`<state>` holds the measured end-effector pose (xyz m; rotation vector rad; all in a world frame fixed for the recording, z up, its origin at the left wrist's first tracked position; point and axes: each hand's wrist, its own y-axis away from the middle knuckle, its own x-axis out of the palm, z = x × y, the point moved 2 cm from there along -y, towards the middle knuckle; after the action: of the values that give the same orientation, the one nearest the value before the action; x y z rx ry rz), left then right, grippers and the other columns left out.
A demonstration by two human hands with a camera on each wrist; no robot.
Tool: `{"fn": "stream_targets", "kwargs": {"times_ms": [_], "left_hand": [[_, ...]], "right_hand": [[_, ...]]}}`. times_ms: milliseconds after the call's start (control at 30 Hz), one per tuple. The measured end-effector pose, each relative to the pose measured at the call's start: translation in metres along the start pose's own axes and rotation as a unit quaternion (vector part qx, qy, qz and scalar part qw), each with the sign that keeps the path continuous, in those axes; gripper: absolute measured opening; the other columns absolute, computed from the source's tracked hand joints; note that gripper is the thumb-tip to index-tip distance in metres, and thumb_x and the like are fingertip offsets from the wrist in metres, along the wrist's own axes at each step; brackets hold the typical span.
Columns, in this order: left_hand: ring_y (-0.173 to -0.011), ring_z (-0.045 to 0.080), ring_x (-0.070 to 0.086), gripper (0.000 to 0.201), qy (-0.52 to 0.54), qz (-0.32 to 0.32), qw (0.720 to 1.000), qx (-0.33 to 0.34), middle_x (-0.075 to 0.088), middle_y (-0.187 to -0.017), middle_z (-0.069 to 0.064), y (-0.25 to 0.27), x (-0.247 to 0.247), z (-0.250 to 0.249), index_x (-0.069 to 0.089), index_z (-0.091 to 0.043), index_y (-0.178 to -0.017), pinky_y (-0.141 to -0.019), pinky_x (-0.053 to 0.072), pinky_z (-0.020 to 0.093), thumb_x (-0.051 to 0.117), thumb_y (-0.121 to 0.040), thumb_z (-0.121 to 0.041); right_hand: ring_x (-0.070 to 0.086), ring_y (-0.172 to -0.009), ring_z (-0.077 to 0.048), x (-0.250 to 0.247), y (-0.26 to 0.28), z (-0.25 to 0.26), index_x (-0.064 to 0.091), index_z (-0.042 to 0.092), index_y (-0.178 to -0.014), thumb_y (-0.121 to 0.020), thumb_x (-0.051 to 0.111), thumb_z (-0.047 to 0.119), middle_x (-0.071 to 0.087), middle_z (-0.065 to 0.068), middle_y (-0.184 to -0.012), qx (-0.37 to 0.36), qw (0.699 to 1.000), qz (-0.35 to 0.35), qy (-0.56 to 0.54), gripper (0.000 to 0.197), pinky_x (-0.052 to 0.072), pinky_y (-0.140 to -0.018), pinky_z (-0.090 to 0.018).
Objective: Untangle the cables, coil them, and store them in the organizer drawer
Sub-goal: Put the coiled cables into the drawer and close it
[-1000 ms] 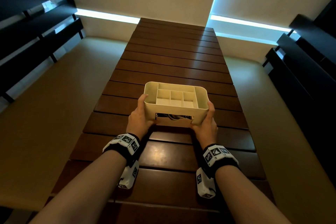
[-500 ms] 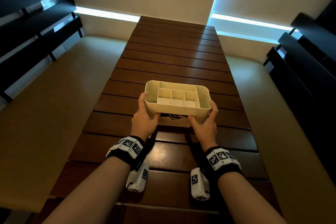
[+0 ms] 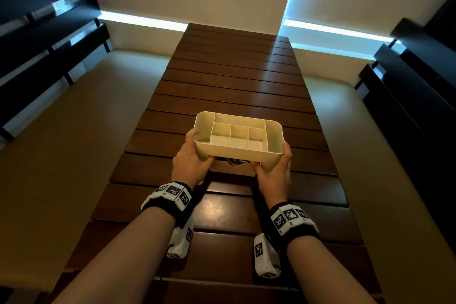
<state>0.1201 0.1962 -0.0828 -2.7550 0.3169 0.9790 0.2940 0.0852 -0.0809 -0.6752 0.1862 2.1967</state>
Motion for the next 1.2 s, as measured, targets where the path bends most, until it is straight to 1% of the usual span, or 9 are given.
{"fn": "stream_targets", "kwargs": {"times_ms": [200,300,567,800,967,1033,1067,1133,1200], "left_hand": [[-0.109,0.030,0.058,0.094,-0.012,0.081,0.996,0.026,0.056,-0.125,0.013,0.002,-0.009,0.008,0.024,-0.023,-0.136,-0.090,0.048,0.043,0.084,-0.065,-0.038],[-0.106,0.029,0.060,0.091,-0.012,0.062,0.998,0.024,0.058,-0.120,0.012,0.002,-0.006,0.009,0.026,-0.022,-0.136,-0.086,0.050,0.042,0.083,-0.067,-0.037],[-0.096,0.032,0.063,0.084,-0.035,0.061,0.997,0.031,0.064,-0.108,0.015,0.000,-0.005,0.008,0.032,-0.011,-0.131,-0.079,0.052,0.040,0.082,-0.068,-0.035],[-0.099,0.034,0.063,0.089,-0.002,0.051,0.999,0.016,0.064,-0.110,0.018,0.006,-0.003,0.003,0.026,-0.013,-0.139,-0.081,0.051,0.041,0.081,-0.071,-0.028],[-0.098,0.036,0.063,0.112,0.018,0.031,0.999,0.007,0.065,-0.109,0.020,-0.002,0.000,0.001,0.002,-0.022,-0.150,-0.086,0.049,0.045,0.081,-0.072,-0.025],[-0.101,0.037,0.062,0.120,0.022,0.036,0.999,-0.019,0.065,-0.110,0.020,-0.007,0.002,0.000,-0.009,-0.024,-0.150,-0.088,0.048,0.046,0.082,-0.071,-0.025],[-0.104,0.037,0.060,0.117,0.023,0.041,0.998,-0.045,0.064,-0.113,0.020,-0.010,0.003,0.001,-0.003,-0.021,-0.151,-0.090,0.047,0.045,0.082,-0.070,-0.026],[-0.109,0.037,0.057,0.098,0.029,0.045,0.995,-0.084,0.062,-0.116,0.019,-0.015,0.004,0.004,0.027,-0.014,-0.144,-0.090,0.049,0.044,0.085,-0.067,-0.029],[-0.105,0.036,0.058,0.085,0.041,0.042,0.994,-0.095,0.062,-0.113,0.017,-0.016,0.004,0.005,0.044,-0.009,-0.131,-0.082,0.053,0.048,0.087,-0.061,-0.032]], "right_hand": [[0.050,-0.117,-0.032,-0.005,-0.002,-0.004,0.014,0.020,-0.142,-0.071,0.076,0.036,0.040,-0.013,-0.136,-0.036,0.998,0.025,0.036,0.096,0.040,-0.095,-0.051],[0.052,-0.113,-0.035,-0.008,-0.003,-0.009,0.007,0.034,-0.139,-0.070,0.078,0.032,0.041,-0.013,-0.135,-0.050,0.995,0.052,0.076,0.099,0.043,-0.092,-0.049],[0.057,-0.106,-0.031,-0.010,-0.008,-0.013,0.030,0.017,-0.135,-0.071,0.078,0.026,0.053,-0.011,-0.122,-0.041,0.993,0.058,0.091,0.081,0.045,-0.083,-0.036],[0.057,-0.106,-0.032,-0.008,-0.004,-0.015,0.025,0.022,-0.140,-0.074,0.076,0.023,0.055,-0.011,-0.121,-0.049,0.995,0.042,0.070,0.083,0.047,-0.085,-0.040],[0.058,-0.109,-0.033,0.000,-0.008,-0.010,0.002,0.031,-0.146,-0.075,0.075,0.018,0.055,-0.014,-0.126,-0.030,0.998,0.017,0.047,0.103,0.047,-0.089,-0.044],[0.057,-0.110,-0.033,0.004,-0.014,-0.012,0.001,0.029,-0.147,-0.074,0.076,0.018,0.057,-0.013,-0.125,0.005,1.000,0.011,0.029,0.106,0.046,-0.091,-0.043],[0.057,-0.111,-0.032,0.005,-0.017,-0.013,0.011,0.025,-0.147,-0.073,0.077,0.019,0.058,-0.013,-0.123,0.018,0.999,0.012,0.025,0.099,0.046,-0.090,-0.040],[0.058,-0.109,-0.033,0.008,-0.021,-0.016,0.035,0.015,-0.139,-0.072,0.077,0.020,0.061,-0.015,-0.118,0.031,0.999,0.018,0.028,0.079,0.046,-0.087,-0.036],[0.059,-0.107,-0.033,0.010,-0.022,-0.019,0.043,0.012,-0.133,-0.072,0.077,0.020,0.062,-0.016,-0.116,0.036,0.999,0.020,0.021,0.070,0.047,-0.087,-0.036]]}}
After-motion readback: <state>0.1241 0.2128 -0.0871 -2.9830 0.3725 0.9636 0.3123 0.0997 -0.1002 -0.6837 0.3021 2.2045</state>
